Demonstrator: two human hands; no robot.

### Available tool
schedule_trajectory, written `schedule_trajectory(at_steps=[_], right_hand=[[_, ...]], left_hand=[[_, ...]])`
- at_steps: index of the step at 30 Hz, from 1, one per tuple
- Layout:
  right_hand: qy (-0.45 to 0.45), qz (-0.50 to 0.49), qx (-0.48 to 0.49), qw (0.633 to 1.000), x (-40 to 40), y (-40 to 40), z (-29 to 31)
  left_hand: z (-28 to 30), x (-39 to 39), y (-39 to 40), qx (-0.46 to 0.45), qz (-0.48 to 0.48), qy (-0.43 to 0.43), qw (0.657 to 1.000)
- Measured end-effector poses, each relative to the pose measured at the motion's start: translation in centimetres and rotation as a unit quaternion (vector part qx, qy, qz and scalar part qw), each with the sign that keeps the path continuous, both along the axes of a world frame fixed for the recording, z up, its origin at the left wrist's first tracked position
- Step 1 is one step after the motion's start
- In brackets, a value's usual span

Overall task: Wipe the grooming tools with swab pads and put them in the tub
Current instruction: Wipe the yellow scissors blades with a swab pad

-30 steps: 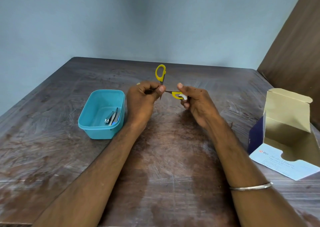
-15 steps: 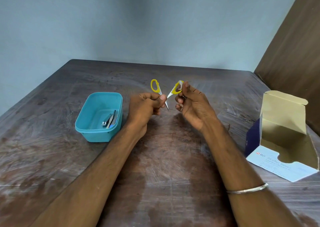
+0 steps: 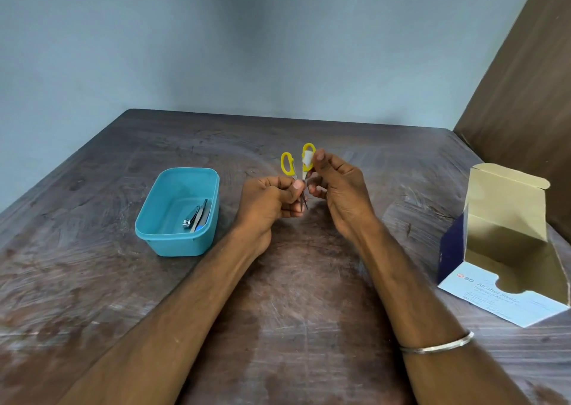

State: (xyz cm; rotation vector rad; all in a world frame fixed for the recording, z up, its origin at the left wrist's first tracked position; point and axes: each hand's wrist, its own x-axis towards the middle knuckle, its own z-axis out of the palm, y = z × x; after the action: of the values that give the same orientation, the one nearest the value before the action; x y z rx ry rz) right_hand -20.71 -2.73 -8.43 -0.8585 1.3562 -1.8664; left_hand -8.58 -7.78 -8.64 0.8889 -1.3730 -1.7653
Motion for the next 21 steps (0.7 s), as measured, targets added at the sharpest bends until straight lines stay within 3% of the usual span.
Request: schedule_trajectory(at_steps=[7, 15, 21], right_hand=[[0.037, -0.033, 0.005, 0.999, 0.0, 0.1, -0.3], [-0.084, -0.043, 0.010, 0.995, -0.5, -0.2, -0.6], [0.063, -0.089, 0.058, 0.992, -0.8, 0.3, -0.2]], left_hand=[[0.2, 0.3, -0.2, 0.035, -0.046, 0.005, 0.998], [0.6, 0.3, -0.7, 0.050, -0.022, 0.044, 0.998], [0.3, 0.4, -1.4, 0.023, 0.067, 0.058, 0.996]])
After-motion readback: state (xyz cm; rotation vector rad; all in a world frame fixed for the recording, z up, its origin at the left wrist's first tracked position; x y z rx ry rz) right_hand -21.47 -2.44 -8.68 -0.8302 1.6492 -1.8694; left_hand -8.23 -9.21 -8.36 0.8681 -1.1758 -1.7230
